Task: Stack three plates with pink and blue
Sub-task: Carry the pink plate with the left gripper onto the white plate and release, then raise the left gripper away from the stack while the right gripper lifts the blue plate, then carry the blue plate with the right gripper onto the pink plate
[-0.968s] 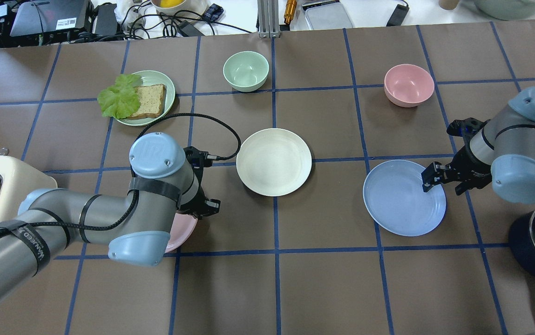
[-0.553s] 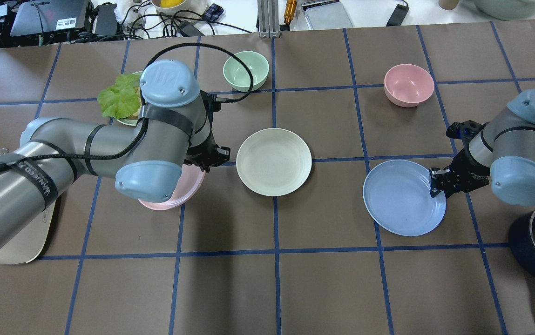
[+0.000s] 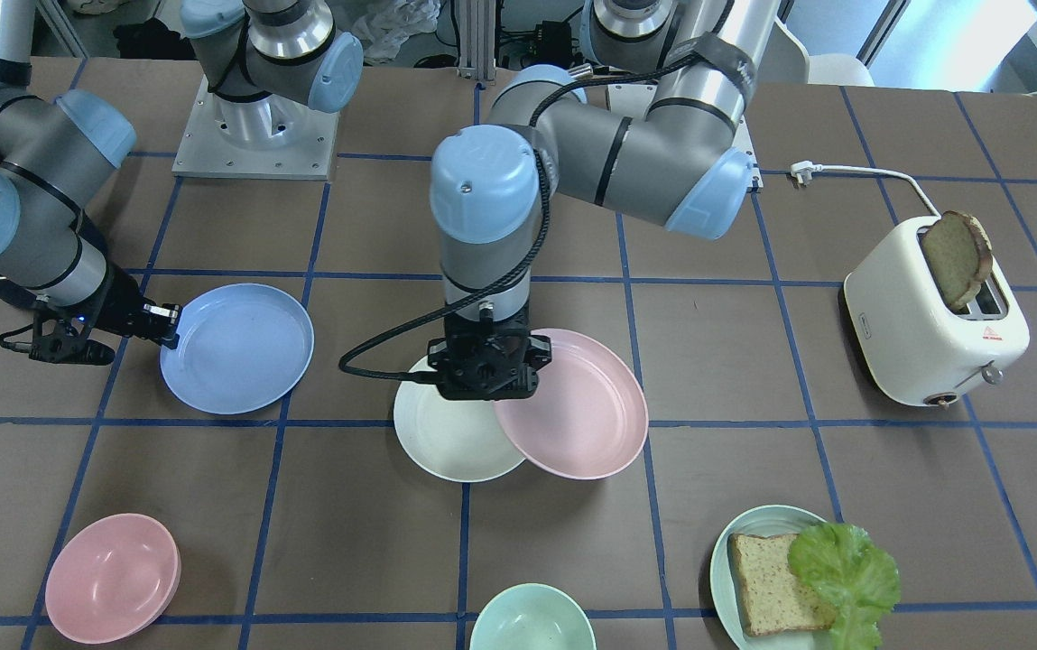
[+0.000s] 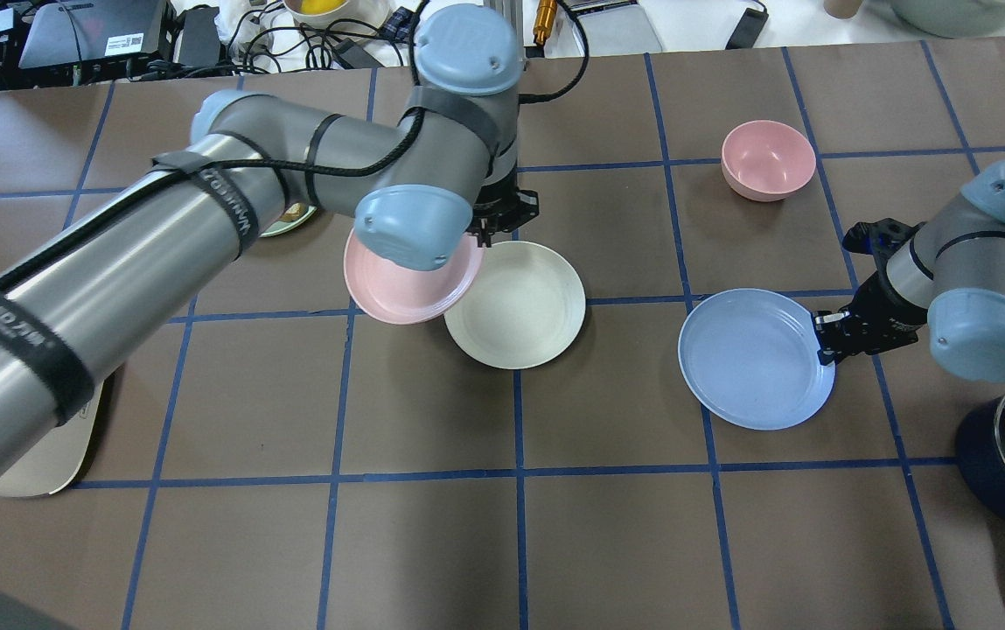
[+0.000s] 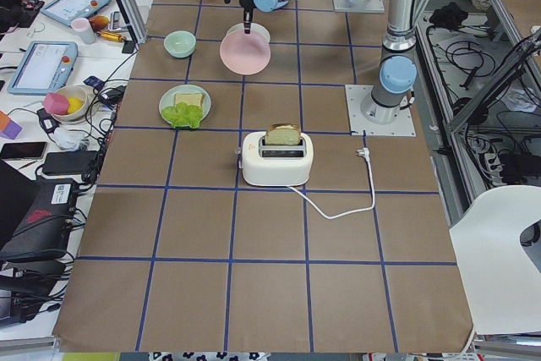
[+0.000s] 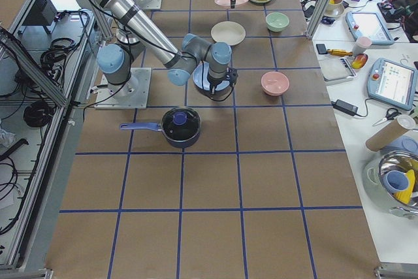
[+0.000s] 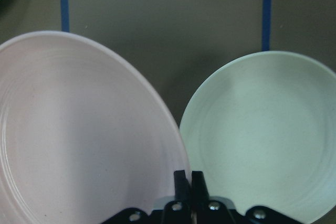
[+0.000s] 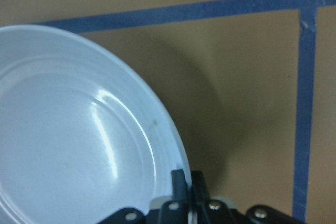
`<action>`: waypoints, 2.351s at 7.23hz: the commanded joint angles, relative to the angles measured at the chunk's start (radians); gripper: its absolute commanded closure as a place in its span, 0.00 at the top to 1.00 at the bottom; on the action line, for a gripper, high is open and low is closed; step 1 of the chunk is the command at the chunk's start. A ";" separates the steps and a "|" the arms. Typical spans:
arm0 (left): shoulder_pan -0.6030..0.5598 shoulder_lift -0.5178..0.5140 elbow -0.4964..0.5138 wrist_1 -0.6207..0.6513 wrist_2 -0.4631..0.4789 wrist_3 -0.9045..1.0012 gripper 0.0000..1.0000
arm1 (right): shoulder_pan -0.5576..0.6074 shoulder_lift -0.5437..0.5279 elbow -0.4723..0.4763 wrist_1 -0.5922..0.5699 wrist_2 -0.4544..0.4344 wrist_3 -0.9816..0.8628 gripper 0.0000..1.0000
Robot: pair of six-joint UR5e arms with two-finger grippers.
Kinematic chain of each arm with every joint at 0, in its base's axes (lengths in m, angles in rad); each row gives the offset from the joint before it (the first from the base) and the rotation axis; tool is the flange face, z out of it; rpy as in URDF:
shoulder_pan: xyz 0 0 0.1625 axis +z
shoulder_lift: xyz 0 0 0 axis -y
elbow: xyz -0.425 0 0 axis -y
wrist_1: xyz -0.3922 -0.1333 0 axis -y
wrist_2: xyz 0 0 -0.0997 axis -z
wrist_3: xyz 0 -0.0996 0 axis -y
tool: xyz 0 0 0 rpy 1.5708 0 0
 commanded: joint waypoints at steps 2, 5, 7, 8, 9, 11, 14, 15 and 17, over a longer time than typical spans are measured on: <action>-0.109 -0.160 0.170 -0.127 0.021 -0.188 0.00 | 0.004 -0.016 -0.146 0.156 0.010 0.010 0.00; -0.138 -0.212 0.173 -0.119 0.016 -0.203 0.00 | 0.004 -0.015 -0.172 0.171 0.005 0.013 0.00; -0.141 -0.223 0.176 -0.113 0.021 -0.203 0.00 | 0.004 -0.012 -0.188 0.174 -0.001 0.013 0.00; -0.143 -0.217 0.176 -0.112 0.028 -0.197 0.58 | 0.005 -0.016 -0.194 0.179 -0.001 0.016 0.00; -0.141 -0.194 0.175 -0.098 0.050 -0.189 1.00 | 0.005 -0.016 -0.198 0.177 -0.001 0.024 0.00; -0.109 -0.151 0.181 -0.090 0.042 -0.166 1.00 | 0.018 -0.019 -0.205 0.177 -0.003 0.070 0.00; 0.087 -0.001 0.173 -0.246 -0.096 -0.028 1.00 | 0.175 -0.028 -0.220 0.179 0.016 0.345 0.00; 0.139 0.040 0.166 -0.295 -0.102 0.040 1.00 | 0.261 -0.036 -0.223 0.177 0.048 0.464 0.00; 0.205 0.155 0.138 -0.430 -0.148 0.078 1.00 | 0.463 -0.032 -0.264 0.162 0.071 0.739 0.00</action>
